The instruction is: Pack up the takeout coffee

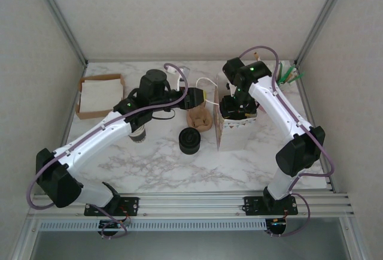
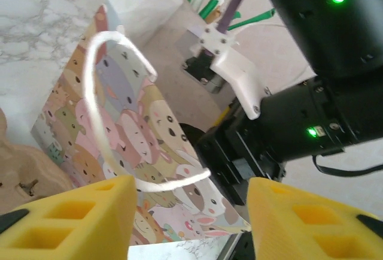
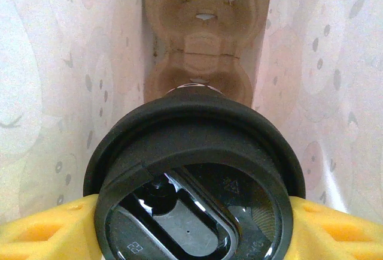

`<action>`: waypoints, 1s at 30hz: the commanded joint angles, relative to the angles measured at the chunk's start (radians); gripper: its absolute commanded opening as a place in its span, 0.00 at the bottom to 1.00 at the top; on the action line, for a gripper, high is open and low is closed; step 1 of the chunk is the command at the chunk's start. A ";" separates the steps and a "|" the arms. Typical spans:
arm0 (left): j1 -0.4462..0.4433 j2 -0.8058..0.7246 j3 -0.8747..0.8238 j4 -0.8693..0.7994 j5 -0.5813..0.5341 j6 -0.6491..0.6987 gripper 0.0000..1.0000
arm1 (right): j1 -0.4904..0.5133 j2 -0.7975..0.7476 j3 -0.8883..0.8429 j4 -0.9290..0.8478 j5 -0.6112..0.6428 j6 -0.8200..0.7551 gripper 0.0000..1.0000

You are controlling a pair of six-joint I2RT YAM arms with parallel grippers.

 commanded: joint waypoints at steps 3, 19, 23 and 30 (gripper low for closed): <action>0.021 0.036 0.055 -0.002 0.033 -0.021 0.42 | -0.007 -0.029 -0.014 0.008 -0.016 -0.013 0.69; 0.023 0.024 0.043 -0.014 0.029 -0.016 0.34 | -0.008 0.001 -0.065 0.056 -0.018 -0.005 0.69; 0.023 0.020 0.038 -0.013 0.026 -0.016 0.34 | -0.007 0.001 -0.082 0.089 -0.013 -0.002 0.68; 0.023 0.019 0.041 -0.018 0.022 -0.015 0.34 | -0.008 -0.001 -0.124 0.134 -0.015 0.000 0.69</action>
